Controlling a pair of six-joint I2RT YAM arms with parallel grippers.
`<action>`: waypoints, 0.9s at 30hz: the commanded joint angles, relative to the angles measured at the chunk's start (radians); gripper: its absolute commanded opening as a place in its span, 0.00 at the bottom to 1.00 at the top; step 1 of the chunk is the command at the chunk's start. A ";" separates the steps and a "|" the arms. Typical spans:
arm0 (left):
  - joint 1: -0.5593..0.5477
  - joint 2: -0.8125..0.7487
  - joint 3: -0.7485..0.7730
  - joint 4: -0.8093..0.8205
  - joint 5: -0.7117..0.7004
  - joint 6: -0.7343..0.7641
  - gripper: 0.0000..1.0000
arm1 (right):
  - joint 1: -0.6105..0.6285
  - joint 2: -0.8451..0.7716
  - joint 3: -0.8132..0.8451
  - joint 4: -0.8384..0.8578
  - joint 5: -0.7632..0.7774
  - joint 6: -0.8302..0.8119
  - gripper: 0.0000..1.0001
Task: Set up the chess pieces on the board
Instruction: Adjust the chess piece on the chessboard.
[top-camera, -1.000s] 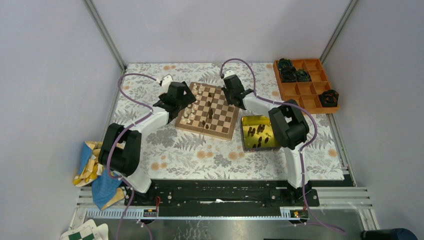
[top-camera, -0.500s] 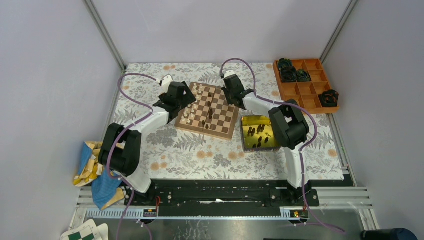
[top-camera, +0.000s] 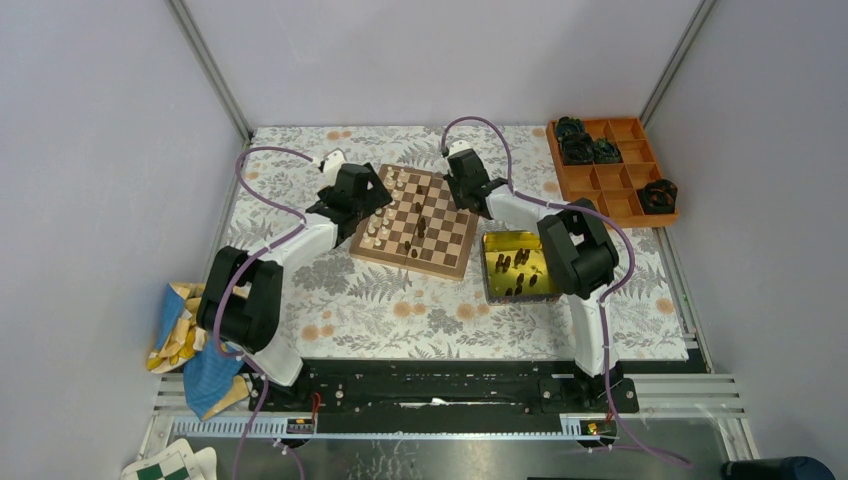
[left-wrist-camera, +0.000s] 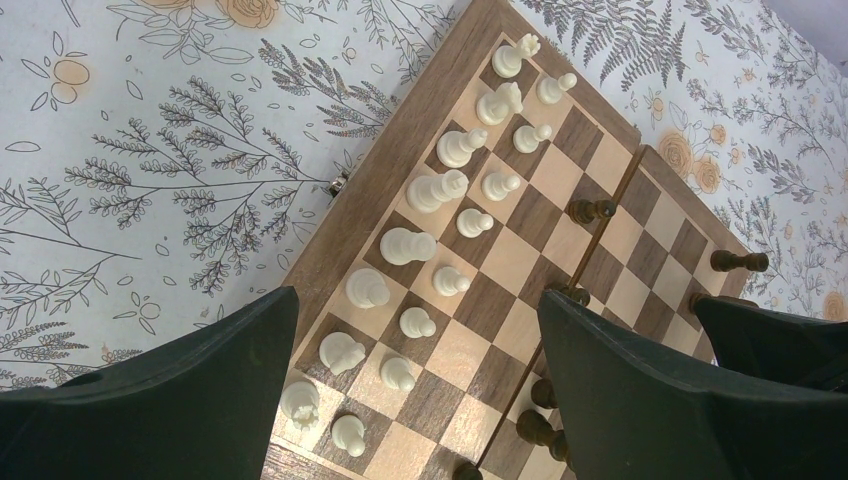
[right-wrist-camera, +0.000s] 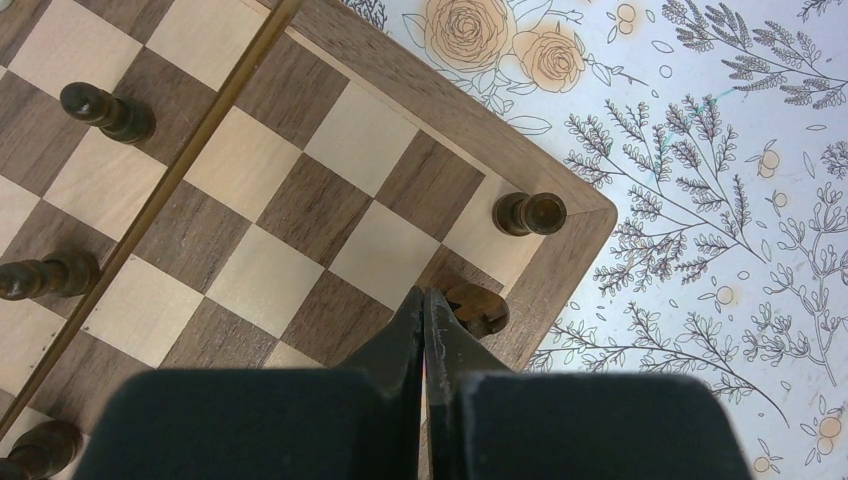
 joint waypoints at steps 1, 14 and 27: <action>0.005 0.001 -0.004 0.048 0.000 -0.005 0.96 | -0.011 0.009 0.034 0.009 0.018 -0.007 0.00; 0.005 0.003 -0.004 0.049 0.000 -0.005 0.97 | -0.011 0.008 0.038 0.004 0.007 -0.005 0.00; 0.005 -0.002 0.006 0.035 -0.006 -0.006 0.97 | 0.004 -0.028 0.044 0.006 -0.053 -0.009 0.25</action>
